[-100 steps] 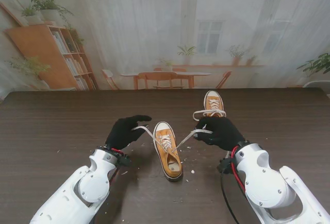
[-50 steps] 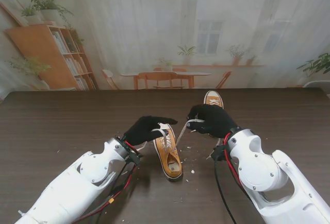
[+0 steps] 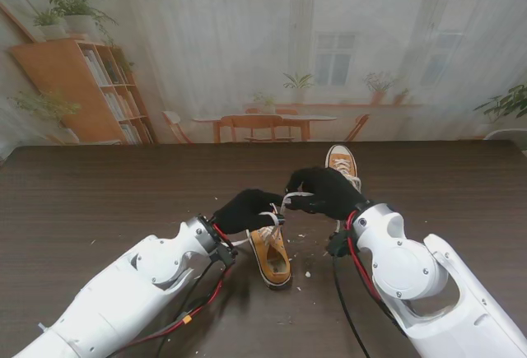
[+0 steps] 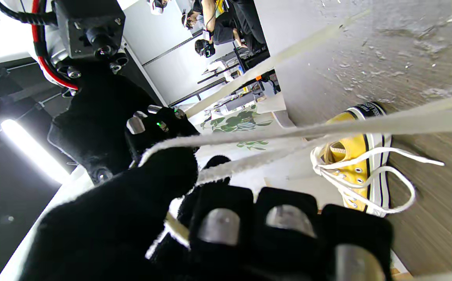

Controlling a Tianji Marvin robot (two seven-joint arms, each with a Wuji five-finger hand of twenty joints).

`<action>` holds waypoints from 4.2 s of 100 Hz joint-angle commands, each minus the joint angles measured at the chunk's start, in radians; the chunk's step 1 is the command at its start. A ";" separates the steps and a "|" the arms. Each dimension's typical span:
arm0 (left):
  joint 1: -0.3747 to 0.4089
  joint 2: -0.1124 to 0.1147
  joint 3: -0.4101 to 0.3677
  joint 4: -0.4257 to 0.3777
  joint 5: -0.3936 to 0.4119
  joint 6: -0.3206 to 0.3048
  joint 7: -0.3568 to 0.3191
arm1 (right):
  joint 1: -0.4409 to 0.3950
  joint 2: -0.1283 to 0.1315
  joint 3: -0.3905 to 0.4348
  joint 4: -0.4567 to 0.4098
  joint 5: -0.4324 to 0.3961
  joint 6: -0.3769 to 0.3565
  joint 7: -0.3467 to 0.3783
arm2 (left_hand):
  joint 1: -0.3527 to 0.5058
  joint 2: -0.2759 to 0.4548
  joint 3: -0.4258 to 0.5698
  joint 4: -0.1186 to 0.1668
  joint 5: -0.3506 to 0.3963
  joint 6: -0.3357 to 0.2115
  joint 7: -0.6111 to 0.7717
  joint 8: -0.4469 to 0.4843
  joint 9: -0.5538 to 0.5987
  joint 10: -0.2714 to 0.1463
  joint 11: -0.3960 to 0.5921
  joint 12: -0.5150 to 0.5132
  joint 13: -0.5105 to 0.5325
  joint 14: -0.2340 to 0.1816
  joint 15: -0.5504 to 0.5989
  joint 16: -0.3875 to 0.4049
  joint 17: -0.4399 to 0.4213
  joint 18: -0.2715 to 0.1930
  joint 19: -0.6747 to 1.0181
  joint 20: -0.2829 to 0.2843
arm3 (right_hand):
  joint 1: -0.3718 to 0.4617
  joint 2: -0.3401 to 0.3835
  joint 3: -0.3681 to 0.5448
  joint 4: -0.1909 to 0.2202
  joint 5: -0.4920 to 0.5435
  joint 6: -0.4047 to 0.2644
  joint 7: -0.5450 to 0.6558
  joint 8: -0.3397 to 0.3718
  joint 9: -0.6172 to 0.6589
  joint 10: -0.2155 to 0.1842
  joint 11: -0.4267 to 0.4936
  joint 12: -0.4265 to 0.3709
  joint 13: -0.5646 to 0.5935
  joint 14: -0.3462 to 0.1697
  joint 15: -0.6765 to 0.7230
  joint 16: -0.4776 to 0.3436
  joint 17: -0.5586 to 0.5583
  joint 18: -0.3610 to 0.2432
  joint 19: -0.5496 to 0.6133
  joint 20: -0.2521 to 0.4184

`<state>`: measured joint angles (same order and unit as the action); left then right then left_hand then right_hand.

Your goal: Tie the shoelaces into a bow on the shoes

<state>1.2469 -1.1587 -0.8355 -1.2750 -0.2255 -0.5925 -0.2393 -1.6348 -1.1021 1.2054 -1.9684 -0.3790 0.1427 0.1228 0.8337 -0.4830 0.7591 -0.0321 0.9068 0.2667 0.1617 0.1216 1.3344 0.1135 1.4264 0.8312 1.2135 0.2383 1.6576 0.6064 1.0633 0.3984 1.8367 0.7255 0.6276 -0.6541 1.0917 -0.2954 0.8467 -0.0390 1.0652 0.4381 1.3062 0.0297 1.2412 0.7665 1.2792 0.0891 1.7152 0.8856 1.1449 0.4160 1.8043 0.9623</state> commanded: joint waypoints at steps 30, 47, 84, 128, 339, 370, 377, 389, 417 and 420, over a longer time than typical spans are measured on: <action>0.039 0.015 -0.050 -0.054 -0.004 0.014 -0.038 | 0.013 -0.014 -0.019 0.031 0.001 -0.004 -0.043 | 0.144 0.016 -0.236 -0.043 0.006 -0.122 0.577 0.109 0.028 0.058 0.005 -0.015 0.056 -0.015 0.023 0.004 0.027 -0.200 0.257 -0.038 | 0.021 -0.020 0.030 0.018 -0.042 -0.107 -0.080 -0.067 0.040 -0.008 0.004 0.021 0.031 -0.051 0.076 0.000 0.038 -0.025 0.290 -0.011; 0.060 0.014 -0.082 -0.070 0.040 0.060 -0.009 | -0.013 -0.022 0.002 0.037 0.027 -0.063 -0.082 | 0.151 0.016 -0.238 -0.042 0.008 -0.107 0.590 0.105 0.028 0.060 0.002 -0.016 0.056 -0.003 0.021 0.004 0.027 -0.188 0.257 -0.041 | 0.055 -0.029 0.099 0.065 -0.035 -0.298 -0.251 -0.201 0.049 0.051 -0.030 0.014 0.031 -0.050 0.071 -0.008 0.038 -0.033 0.290 -0.020; 0.064 0.009 -0.088 -0.076 0.066 0.066 0.022 | -0.036 0.028 0.046 0.005 -0.197 -0.186 0.057 | 0.151 0.021 -0.243 -0.042 0.008 -0.110 0.617 0.120 0.028 0.062 0.000 -0.015 0.055 0.000 0.021 0.005 0.026 -0.182 0.257 -0.040 | 0.082 -0.009 0.108 0.066 0.209 -0.338 -0.187 -0.124 0.036 0.042 -0.053 0.027 0.032 -0.087 0.062 -0.053 0.038 -0.066 0.271 -0.054; 0.084 0.019 -0.098 -0.092 0.037 0.051 -0.008 | 0.010 0.055 -0.029 0.033 -0.766 -0.251 -0.028 | 0.155 0.026 -0.249 -0.042 -0.005 -0.113 0.644 0.156 0.028 0.062 -0.001 -0.014 0.055 0.000 0.021 0.006 0.026 -0.180 0.257 -0.042 | 0.059 0.002 0.082 0.031 0.068 -0.295 -0.193 -0.270 0.014 -0.003 -0.058 0.038 0.034 -0.098 0.051 -0.071 0.035 -0.069 0.240 -0.074; 0.375 0.072 -0.468 -0.370 0.322 0.142 0.027 | -0.108 -0.096 -0.079 0.208 0.248 -0.330 -0.353 | 0.174 0.077 -0.322 -0.035 -0.024 -0.109 0.577 0.113 0.028 0.053 -0.024 -0.016 0.055 0.008 -0.006 -0.002 0.020 -0.151 0.252 -0.078 | -0.178 0.034 0.097 0.158 -0.747 -0.176 -0.617 -0.407 -0.861 -0.045 -0.591 -0.428 -0.592 0.086 -1.372 -0.626 -0.910 -0.146 -0.893 -0.592; 0.383 0.072 -0.484 -0.383 0.324 0.141 0.031 | -0.077 -0.137 -0.107 0.272 0.365 -0.469 -0.449 | 0.177 0.084 -0.332 -0.035 -0.025 -0.107 0.576 0.114 0.029 0.049 -0.027 -0.015 0.056 0.008 -0.007 -0.002 0.019 -0.144 0.249 -0.082 | -0.195 0.011 0.095 0.157 -0.652 -0.260 -0.298 -0.239 -0.857 -0.050 -0.575 -0.421 -0.657 0.058 -1.422 -0.661 -0.979 -0.185 -0.929 -0.677; 0.381 0.072 -0.482 -0.381 0.322 0.140 0.029 | -0.076 -0.145 -0.111 0.272 0.396 -0.485 -0.467 | 0.177 0.084 -0.334 -0.035 -0.025 -0.108 0.575 0.114 0.029 0.049 -0.028 -0.015 0.056 0.008 -0.007 -0.002 0.018 -0.141 0.247 -0.084 | -0.185 0.001 0.106 0.158 -0.589 -0.222 -0.279 -0.222 -0.820 -0.044 -0.569 -0.419 -0.632 0.060 -1.419 -0.662 -0.965 -0.185 -0.924 -0.681; 0.374 0.072 -0.478 -0.372 0.326 0.134 0.032 | -0.079 -0.159 -0.119 0.258 0.484 -0.483 -0.484 | 0.178 0.087 -0.338 -0.034 -0.025 -0.109 0.575 0.115 0.029 0.049 -0.028 -0.014 0.056 0.008 -0.007 -0.002 0.018 -0.136 0.246 -0.085 | -0.171 -0.016 0.128 0.159 -0.476 -0.132 -0.230 -0.168 -0.742 -0.020 -0.567 -0.416 -0.568 0.080 -1.412 -0.662 -0.932 -0.183 -0.892 -0.698; 0.372 0.072 -0.487 -0.370 0.344 0.128 0.041 | -0.085 -0.182 -0.130 0.200 0.783 -0.439 -0.483 | 0.180 0.088 -0.344 -0.033 -0.025 -0.109 0.575 0.116 0.029 0.048 -0.029 -0.013 0.056 0.008 -0.008 -0.002 0.018 -0.133 0.246 -0.086 | -0.146 -0.059 0.146 0.158 -0.295 0.001 -0.139 -0.056 -0.543 0.043 -0.527 -0.400 -0.368 0.086 -1.337 -0.640 -0.784 -0.168 -0.801 -0.691; 0.373 0.072 -0.489 -0.372 0.346 0.129 0.041 | -0.084 -0.183 -0.131 0.195 0.802 -0.437 -0.483 | 0.179 0.089 -0.344 -0.033 -0.025 -0.108 0.574 0.115 0.029 0.048 -0.029 -0.013 0.056 0.008 -0.008 -0.002 0.018 -0.133 0.246 -0.086 | -0.143 -0.072 0.148 0.155 -0.286 0.010 -0.131 -0.035 -0.522 0.050 -0.504 -0.390 -0.348 0.091 -1.327 -0.635 -0.769 -0.160 -0.792 -0.692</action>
<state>1.6176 -1.0886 -1.3166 -1.6356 0.1147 -0.4637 -0.1871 -1.7170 -1.2784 1.0795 -1.7589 0.4217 -0.2975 -0.3720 0.9839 -0.4108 0.4614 -0.0499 0.9010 0.2629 0.7408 0.2463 1.3344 0.1198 1.4006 0.8305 1.2136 0.2459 1.6297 0.6064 1.0627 0.3987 1.8367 0.6494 0.4478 -0.6869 1.2077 -0.1557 0.5368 -0.0364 0.9090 0.3655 0.7456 0.0724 0.7049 0.3608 0.8798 0.1818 0.3688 0.2366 0.3524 0.2653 0.9841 0.2779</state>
